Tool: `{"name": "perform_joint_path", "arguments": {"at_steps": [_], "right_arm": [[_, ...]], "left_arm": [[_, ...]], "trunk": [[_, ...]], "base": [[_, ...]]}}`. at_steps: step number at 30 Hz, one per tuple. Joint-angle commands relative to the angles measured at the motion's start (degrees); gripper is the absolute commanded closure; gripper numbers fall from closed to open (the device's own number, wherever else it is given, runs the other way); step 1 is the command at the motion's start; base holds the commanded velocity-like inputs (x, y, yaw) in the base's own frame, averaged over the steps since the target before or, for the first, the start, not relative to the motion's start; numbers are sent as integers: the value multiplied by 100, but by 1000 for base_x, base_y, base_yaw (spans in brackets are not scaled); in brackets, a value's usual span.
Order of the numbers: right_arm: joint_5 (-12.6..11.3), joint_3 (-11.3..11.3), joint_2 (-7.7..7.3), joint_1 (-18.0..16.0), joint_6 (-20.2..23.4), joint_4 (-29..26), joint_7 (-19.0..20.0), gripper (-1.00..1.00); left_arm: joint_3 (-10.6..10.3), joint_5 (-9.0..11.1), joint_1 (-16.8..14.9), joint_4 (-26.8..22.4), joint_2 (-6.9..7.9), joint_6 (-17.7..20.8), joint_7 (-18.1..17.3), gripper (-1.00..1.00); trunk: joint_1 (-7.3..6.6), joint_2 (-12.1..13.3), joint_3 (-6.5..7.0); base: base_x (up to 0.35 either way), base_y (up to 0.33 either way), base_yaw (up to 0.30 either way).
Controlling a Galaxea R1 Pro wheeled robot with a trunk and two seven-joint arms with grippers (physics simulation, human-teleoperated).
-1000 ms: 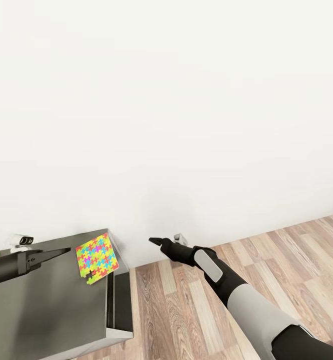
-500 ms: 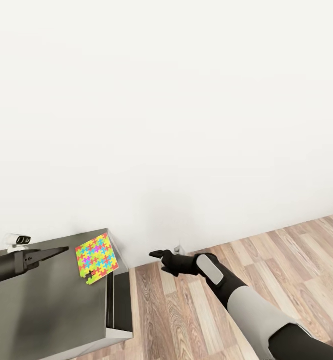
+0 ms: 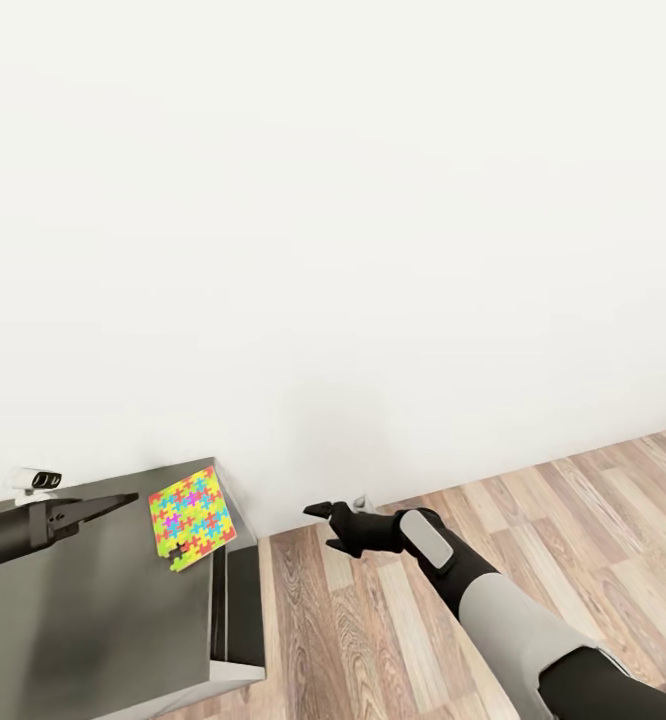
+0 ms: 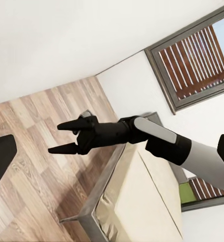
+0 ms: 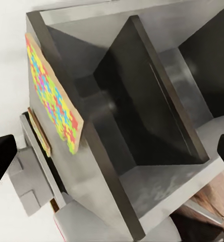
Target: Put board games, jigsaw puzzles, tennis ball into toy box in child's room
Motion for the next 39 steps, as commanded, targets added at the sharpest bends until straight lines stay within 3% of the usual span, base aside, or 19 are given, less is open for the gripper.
{"name": "perform_joint_path", "arguments": {"at_steps": [1, 6, 11, 30, 39], "right_arm": [[24, -26, -3, -6, 13, 3, 41, -100], [25, -239, -8, -6, 33, -28, 72, -100], [36, -313, 11, -6, 28, -52, 143, -100], [130, -269, 81, -6, -67, -289, 361, -100], [139, -242, 70, -6, -251, -361, 379, -100]], "left_arm": [[0, -5, -3, -1, -7, 61, -24, -100], [4, -2, -3, -1, -45, 62, -24, -100], [7, -2, -3, -1, -56, 62, -24, -100], [8, 7, -3, -1, -69, 47, -24, -100], [8, 125, -3, -1, -69, 30, -24, -100]], "trunk": [[2, -8, -8], [2, -8, -8], [46, -88, -44], [464, -850, -385], [661, -1211, -546]], "base": [[0, 0, 0], [0, 0, 0], [0, 0, 0], [0, 0, 0], [0, 0, 0]]}}
